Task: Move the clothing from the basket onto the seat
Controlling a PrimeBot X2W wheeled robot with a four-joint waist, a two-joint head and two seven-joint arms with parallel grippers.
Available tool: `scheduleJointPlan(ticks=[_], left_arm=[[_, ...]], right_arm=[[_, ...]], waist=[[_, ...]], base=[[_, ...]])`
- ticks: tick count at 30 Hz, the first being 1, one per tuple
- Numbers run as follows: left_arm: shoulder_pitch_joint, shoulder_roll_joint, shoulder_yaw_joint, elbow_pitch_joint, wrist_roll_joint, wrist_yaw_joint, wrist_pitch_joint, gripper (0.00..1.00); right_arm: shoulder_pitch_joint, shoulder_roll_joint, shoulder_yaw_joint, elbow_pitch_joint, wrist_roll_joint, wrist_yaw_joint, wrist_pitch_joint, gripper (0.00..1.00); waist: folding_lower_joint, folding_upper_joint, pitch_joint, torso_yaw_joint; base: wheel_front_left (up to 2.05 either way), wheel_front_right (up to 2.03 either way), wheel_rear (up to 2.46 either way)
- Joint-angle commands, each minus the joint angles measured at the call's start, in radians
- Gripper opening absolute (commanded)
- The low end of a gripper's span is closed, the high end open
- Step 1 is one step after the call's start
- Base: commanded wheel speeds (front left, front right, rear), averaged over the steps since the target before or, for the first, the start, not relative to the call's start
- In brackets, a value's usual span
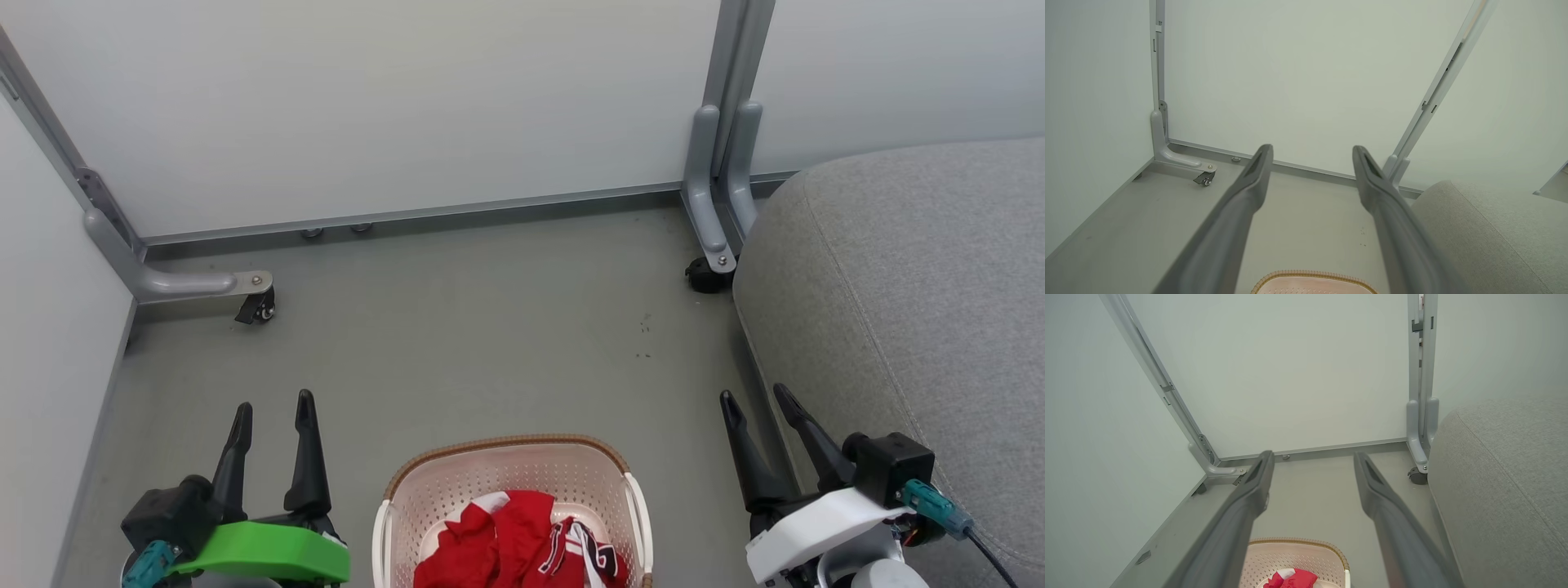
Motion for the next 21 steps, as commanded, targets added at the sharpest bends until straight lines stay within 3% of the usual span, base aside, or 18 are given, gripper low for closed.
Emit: scheduleJointPlan(ticks=[1, 21], left_arm=[[0.007, 0.008, -0.001, -0.009, 0.027, 0.006, -0.009, 1.00], [0.021, 0.009, -0.012, -0.011, 0.185, 0.012, -0.047, 1.00]], right_arm=[[0.004, -0.006, 0.004, -0.010, -0.024, 0.000, -0.010, 1.00], [0.013, -0.007, 0.007, -0.026, -0.172, 0.000, -0.048, 1.00]], waist=[[0.0000, 0.0000, 0.000, -0.001], [0.0000, 0.0000, 0.000, -0.006]], base=[[0.00, 0.00, 0.00], [0.00, 0.00, 0.00]])
